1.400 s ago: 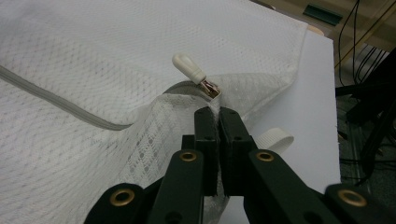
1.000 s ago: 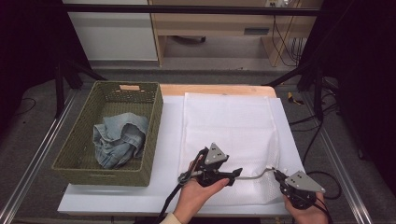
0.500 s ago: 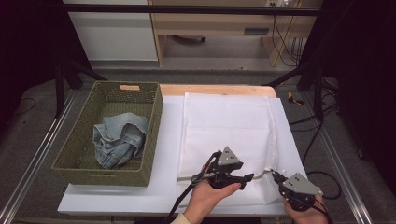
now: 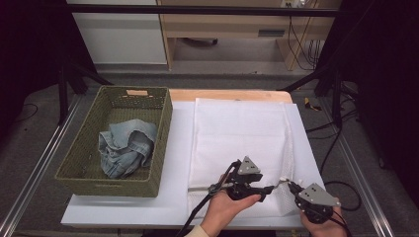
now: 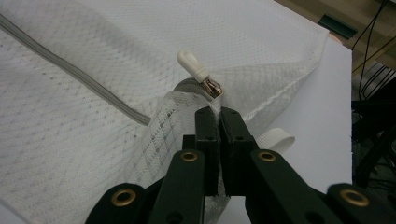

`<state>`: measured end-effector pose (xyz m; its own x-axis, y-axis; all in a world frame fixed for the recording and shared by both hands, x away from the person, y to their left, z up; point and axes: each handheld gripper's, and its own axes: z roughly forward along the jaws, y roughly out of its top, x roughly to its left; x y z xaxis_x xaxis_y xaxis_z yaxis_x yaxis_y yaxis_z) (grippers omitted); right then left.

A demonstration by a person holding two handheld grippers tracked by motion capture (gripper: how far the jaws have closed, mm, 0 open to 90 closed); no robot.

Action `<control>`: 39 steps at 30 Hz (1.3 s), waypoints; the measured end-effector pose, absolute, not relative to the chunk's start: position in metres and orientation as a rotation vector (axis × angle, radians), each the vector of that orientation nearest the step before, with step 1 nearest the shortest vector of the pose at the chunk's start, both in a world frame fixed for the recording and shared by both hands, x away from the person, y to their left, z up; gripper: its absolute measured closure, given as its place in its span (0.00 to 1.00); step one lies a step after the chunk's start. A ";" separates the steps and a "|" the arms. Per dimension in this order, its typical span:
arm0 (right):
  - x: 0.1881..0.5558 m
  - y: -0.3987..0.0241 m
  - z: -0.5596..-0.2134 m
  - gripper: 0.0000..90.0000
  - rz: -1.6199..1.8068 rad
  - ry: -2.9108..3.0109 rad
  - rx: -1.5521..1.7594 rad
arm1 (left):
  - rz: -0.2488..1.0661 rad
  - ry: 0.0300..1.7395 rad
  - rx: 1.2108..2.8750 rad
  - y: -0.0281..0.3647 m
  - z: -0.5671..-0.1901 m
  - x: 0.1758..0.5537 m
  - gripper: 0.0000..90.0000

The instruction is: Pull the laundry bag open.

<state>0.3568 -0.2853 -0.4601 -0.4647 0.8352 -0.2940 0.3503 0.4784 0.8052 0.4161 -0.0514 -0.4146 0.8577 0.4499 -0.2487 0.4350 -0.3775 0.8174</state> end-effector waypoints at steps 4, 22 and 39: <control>0.357 -0.285 -0.460 0.97 0.885 2.027 0.978 | -0.008 0.644 2.024 -0.057 -0.416 0.420 0.55; 0.356 -0.287 -0.460 0.97 0.893 2.031 0.973 | -0.079 0.706 1.996 -0.094 -0.430 0.442 0.62; 0.356 -0.287 -0.460 0.97 0.892 2.036 0.974 | -0.225 0.751 1.975 -0.106 -0.443 0.457 0.76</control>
